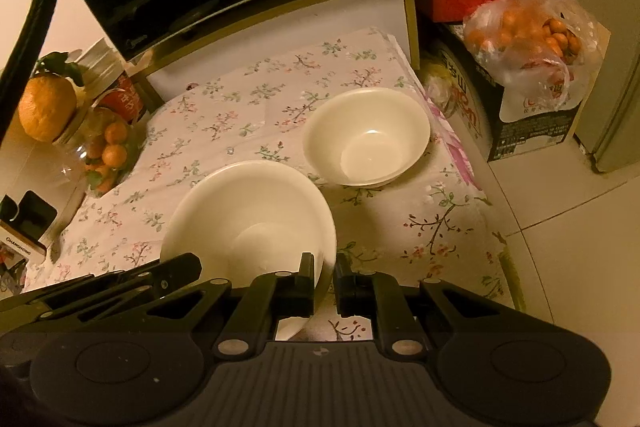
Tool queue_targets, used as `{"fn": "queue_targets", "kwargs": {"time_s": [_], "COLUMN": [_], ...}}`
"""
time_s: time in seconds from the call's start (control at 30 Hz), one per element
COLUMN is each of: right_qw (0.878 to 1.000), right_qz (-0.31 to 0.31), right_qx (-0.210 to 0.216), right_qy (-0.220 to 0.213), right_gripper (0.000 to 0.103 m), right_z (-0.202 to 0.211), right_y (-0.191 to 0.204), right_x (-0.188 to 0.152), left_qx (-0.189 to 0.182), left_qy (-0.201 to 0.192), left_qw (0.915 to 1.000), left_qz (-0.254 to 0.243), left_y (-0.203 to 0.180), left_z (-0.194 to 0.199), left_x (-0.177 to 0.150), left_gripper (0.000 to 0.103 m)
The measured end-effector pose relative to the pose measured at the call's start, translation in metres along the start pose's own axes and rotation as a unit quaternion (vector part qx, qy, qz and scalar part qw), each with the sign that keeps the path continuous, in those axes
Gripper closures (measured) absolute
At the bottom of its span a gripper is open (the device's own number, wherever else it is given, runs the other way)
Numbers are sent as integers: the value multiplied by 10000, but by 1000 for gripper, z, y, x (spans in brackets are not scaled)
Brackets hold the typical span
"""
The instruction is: Organize plates and bowls
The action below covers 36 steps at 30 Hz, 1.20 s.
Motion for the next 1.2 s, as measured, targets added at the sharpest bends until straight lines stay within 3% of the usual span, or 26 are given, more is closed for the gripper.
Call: {"fn": "queue_targets", "kwargs": {"time_s": [0.63,1.2], "right_qw": [9995,9980], "right_qz": [232,583], "right_qx": [101,217], "right_qy": [-195,-127], "right_gripper": [93,93], "right_z": [18,35], "right_y": [19,30], "right_x": [-6,-26], "left_qx": [153,-25], "left_qy": [-265,-43], "left_qw": [9995,10000], "left_qz": [19,74], "left_y": [7,13], "left_z": [24,39], "left_x": [-10,-34], "left_gripper": [95,93]}}
Point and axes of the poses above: each gripper's, at about its wrist camera, not at the fingertips, and z roughly against the way its jaws point, y to its left, x to its top, the point moved 6 cm from there along -z, roughly the way its jaws point, and after that the axes turned 4 degrees about y, right-handed, at the moved point
